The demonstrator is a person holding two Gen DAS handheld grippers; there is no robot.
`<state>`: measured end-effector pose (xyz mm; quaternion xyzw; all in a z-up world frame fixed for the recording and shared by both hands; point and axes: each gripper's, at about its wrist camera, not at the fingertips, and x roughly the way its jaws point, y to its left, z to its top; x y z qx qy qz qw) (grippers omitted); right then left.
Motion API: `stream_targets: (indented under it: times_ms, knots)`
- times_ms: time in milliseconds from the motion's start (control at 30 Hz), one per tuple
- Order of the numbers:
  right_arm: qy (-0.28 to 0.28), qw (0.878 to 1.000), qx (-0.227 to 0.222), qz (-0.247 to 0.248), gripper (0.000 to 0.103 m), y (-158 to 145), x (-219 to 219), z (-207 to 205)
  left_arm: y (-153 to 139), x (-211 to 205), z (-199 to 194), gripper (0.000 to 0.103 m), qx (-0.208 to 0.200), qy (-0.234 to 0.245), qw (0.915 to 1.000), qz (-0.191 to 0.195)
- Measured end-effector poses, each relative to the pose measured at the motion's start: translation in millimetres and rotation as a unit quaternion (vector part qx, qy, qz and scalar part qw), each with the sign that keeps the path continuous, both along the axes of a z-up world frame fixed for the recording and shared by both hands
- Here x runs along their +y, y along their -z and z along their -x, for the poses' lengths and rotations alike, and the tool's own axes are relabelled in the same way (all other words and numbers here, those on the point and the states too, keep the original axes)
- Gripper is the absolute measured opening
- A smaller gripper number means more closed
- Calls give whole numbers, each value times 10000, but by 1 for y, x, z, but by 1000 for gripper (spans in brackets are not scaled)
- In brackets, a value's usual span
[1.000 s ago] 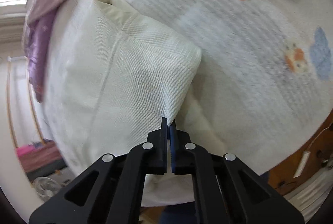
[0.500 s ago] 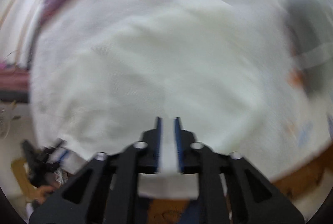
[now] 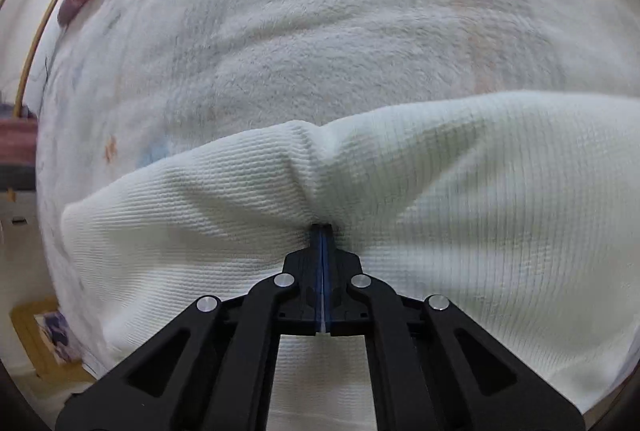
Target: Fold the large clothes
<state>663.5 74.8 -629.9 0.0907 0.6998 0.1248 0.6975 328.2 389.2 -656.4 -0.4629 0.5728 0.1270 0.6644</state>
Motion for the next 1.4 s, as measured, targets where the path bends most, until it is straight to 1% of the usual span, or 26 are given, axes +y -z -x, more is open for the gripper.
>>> stream_targets:
  times_ms: [33, 167, 267, 367, 400, 467, 533, 633, 700, 733, 800, 833, 867, 933, 967, 1000, 1033, 1067, 1133, 1167, 1200, 1233, 1267, 1300, 1367, 1400]
  knots:
    - [-50, 10000, 26, 34, 0, -2, 0, 6, 1, -2, -2, 79, -9, 4, 10000, 23]
    - [-240, 9994, 180, 169, 0, -15, -6, 66, 5, -12, -20, 79, -27, 127, 9999, 109]
    - [-41, 9991, 419, 98, 0, -14, -20, 103, 11, -16, -29, 81, 13, 172, 9997, 155]
    - [-93, 9980, 612, 120, 0, 11, -22, 121, 17, -20, -35, 86, 31, 192, 9997, 176]
    - [-112, 9987, 499, 67, 0, 16, -21, 122, 18, -22, -38, 87, 28, 214, 9996, 173]
    - [-104, 9987, 496, 58, 0, 12, -20, 126, 18, -28, -45, 87, 34, 373, 9993, 96]
    - [-50, 9979, 652, -35, 0, 8, -22, 139, 17, -31, -46, 87, 7, 402, 9991, 99]
    - [-192, 9981, 582, -42, 0, 7, -20, 163, 18, -31, -45, 85, -49, 386, 9992, 121]
    - [-163, 9987, 468, -70, 0, 10, -20, 169, 16, -30, -46, 78, -115, 431, 9988, 215]
    - [-180, 9990, 412, -83, 0, 11, -20, 170, 14, -25, -43, 71, -93, 488, 9986, 201]
    - [-196, 9993, 302, -85, 1, 6, -18, 173, 6, -18, -46, 69, -171, 430, 9987, 236]
    - [-246, 9994, 213, -70, 6, 2, -17, 179, 2, -13, -48, 69, -210, 377, 9987, 256]
    - [-305, 9995, 38, -107, 7, -8, -14, 186, -1, -6, -50, 70, -259, 355, 9986, 294]
    - [-404, 9980, -230, -430, 9, -22, -3, 200, -2, 6, -57, 72, -296, 377, 9978, 456]
    - [-452, 9973, -305, -498, 13, -26, 3, 206, -1, 9, -59, 72, -267, 405, 9979, 434]
    - [-511, 9957, -389, -666, 18, -30, 12, 215, 0, 13, -66, 72, -258, 529, 9973, 441]
    - [-644, 9936, -440, -819, 21, -32, 24, 222, 2, 13, -72, 72, -233, 649, 9966, 458]
    - [-822, 9918, -499, -841, 25, -32, 37, 228, 3, 14, -77, 72, -219, 763, 9957, 469]
    - [-1147, 9869, -706, -889, 27, -36, 58, 234, 6, 14, -88, 72, -235, 988, 9929, 622]
    - [-1255, 9849, -768, -913, 30, -39, 64, 242, 7, 11, -94, 71, -199, 1191, 9905, 657]
    - [-1388, 9821, -853, -941, 38, -38, 74, 248, 7, 10, -97, 68, -178, 1341, 9890, 605]
    - [-1541, 9791, -951, -928, 43, -37, 84, 256, 4, 6, -103, 52, -182, 1608, 9856, 483]
    - [-1641, 9770, -1034, -882, 49, -41, 84, 261, 3, 3, -107, 32, -178, 1782, 9826, 488]
    - [-1750, 9740, -1156, -858, 52, -44, 92, 265, -2, 4, -109, 28, -240, 1833, 9807, 637]
    - [-1922, 9688, -1281, -893, 56, -43, 105, 271, -12, 7, -111, 18, -333, 1915, 9780, 753]
    - [-1970, 9670, -1365, -861, 58, -43, 108, 273, -16, 9, -111, 17, -370, 1964, 9766, 798]
